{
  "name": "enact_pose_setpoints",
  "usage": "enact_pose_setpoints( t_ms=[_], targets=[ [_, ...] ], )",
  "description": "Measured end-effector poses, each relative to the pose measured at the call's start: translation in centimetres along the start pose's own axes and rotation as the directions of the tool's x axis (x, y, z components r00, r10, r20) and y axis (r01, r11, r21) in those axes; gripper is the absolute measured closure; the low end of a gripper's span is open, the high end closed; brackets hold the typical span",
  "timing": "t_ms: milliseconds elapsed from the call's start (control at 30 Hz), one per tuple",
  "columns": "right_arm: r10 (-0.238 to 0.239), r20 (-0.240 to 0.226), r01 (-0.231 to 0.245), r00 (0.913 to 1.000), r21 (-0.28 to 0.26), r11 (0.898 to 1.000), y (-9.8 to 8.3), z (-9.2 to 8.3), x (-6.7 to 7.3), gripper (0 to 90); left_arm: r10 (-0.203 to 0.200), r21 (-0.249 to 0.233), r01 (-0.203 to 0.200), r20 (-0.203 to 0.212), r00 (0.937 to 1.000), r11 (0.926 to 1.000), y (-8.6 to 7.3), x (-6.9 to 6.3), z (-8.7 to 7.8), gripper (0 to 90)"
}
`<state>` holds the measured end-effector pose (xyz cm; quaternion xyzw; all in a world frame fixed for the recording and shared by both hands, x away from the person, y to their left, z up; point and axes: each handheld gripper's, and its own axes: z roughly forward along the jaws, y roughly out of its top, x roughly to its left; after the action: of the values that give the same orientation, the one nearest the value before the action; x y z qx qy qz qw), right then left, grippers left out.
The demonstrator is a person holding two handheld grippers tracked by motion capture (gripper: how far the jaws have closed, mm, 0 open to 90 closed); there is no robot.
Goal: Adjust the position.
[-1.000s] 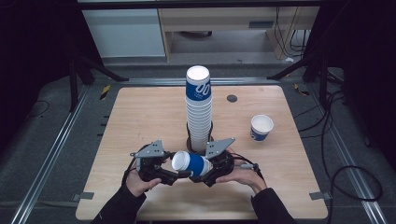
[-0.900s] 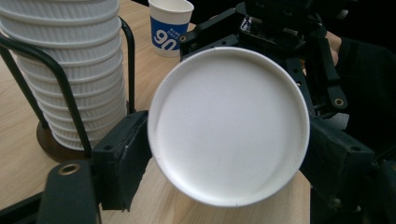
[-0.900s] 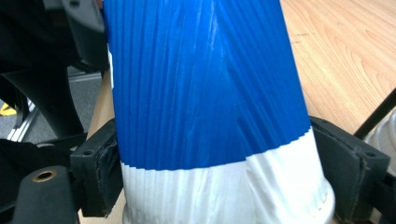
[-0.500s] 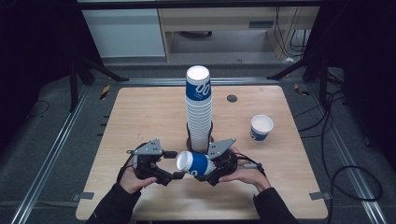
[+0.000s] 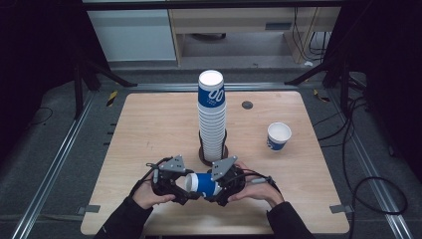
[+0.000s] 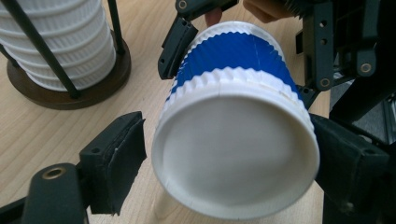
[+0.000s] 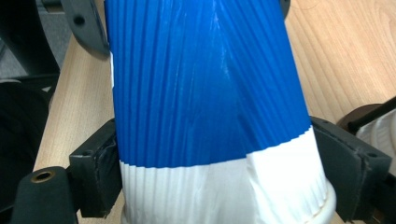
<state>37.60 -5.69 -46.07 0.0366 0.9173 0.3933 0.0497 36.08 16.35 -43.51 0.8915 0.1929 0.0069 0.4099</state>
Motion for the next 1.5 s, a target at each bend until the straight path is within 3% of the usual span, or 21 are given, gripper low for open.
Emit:
enact_pose_setpoints(
  t_ms=[133, 433, 700, 767, 933, 1100, 1333, 1500],
  targets=[
    [-0.01, 0.003, 0.01, 0.9999, 0.008, 1.0, 0.0, 0.2, 0.1, 14.5, 0.002, 0.004, -0.002, 0.025, 0.9997, 1.0, -0.1, -0.1, 0.2, 24.7],
    [0.006, -0.007, -0.006, 1.0, 0.01, 1.0, 0.0, 0.2, 0.1, 12.3, 0.009, -0.006, -0.009, 0.028, 0.9996, 0.9999, 0.0, -0.1, 0.0, 25.7],
    [0.055, 0.015, -0.054, 0.9983, -0.084, 0.995, 0.1, -1.7, -0.7, 7.4, -0.015, -0.083, 0.016, 0.001, 0.9999, 0.9964, -0.2, 0.7, -1.5, 25.7],
    [0.085, 0.02, -0.082, 0.9962, -0.13, 0.988, -0.2, -2.7, -1.2, 7.1, -0.032, -0.131, 0.03, -0.015, 0.9994, 0.991, -0.4, 1.2, -2.4, 25.7],
    [0.137, 0.017, -0.13, 0.9905, -0.204, 0.97, -0.6, -4.0, -1.8, 7.0, -0.041, -0.241, 0.042, 0.008, 0.9991, 0.9697, -0.6, 1.7, -3.6, 25.7],
    [0.165, -0.028, -0.166, 0.9858, -0.278, 0.946, -0.9, -4.6, -2.1, 7.3, -0.023, -0.292, 0.026, 0.013, 0.9996, 0.956, -0.4, 1.3, -4.0, 25.7],
    [0.15, -0.074, -0.165, 0.986, -0.295, 0.941, -0.7, -4.2, -1.8, 7.5, 0.001, -0.288, 0.013, 0.048, 0.9988, 0.9575, -0.1, 0.6, -3.2, 25.7],
    [0.131, -0.107, -0.157, 0.9855, -0.289, 0.944, -0.6, -3.7, -1.6, 7.9, 0.017, -0.278, 0.007, 0.084, 0.9963, 0.9604, 0.0, 0.3, -2.6, 25.7]
  ],
)
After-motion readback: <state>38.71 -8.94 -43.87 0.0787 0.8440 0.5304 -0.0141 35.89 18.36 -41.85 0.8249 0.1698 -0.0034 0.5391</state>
